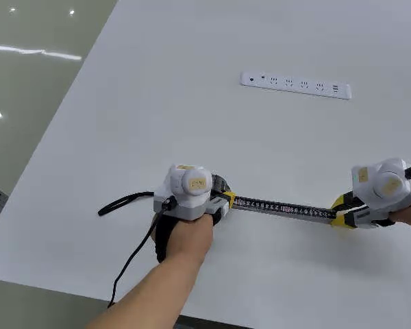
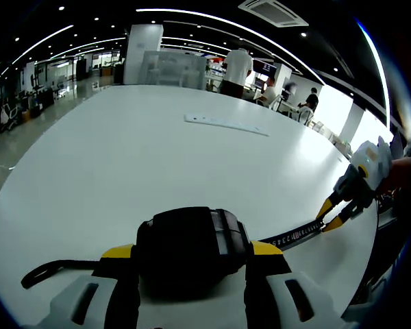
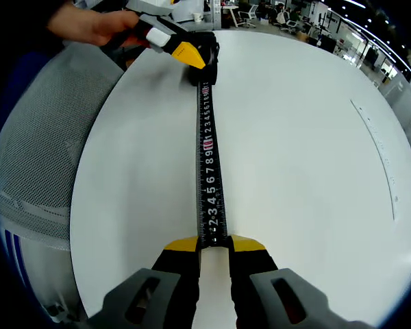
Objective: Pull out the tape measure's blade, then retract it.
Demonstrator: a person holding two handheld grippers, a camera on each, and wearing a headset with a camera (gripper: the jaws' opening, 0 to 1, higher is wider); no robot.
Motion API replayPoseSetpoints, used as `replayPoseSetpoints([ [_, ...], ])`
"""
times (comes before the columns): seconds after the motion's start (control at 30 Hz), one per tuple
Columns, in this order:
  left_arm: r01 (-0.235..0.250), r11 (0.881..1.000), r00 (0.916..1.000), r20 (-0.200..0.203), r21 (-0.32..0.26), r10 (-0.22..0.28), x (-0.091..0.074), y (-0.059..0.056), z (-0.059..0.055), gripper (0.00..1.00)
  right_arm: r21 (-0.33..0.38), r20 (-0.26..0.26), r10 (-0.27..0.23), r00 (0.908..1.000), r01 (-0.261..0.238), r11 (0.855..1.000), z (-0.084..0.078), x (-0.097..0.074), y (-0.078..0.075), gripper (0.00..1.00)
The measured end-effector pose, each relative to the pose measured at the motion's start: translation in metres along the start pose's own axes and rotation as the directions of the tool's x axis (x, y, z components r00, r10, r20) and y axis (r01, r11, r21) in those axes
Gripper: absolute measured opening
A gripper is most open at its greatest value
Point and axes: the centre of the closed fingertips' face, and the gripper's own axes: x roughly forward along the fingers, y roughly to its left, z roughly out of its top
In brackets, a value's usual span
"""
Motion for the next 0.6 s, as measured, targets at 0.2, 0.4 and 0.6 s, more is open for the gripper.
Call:
replayPoseSetpoints([
  [0.2,0.001,1.0,1.0,0.002,0.0,-0.001,0.0,0.0,0.0,0.58,-0.008,0.004,0.003,1.0,-0.003,1.0,0.005,0.002,0.001,0.12],
  [0.4,0.003,1.0,1.0,0.003,-0.002,-0.003,0.0,0.0,0.0,0.58,-0.007,0.013,0.003,0.9999,-0.003,1.0,0.01,0.005,0.001,0.12],
  [0.6,0.005,1.0,1.0,0.003,-0.004,-0.005,0.0,0.0,0.0,0.58,-0.004,0.023,0.006,0.9997,-0.006,1.0,0.017,0.008,0.001,0.12],
])
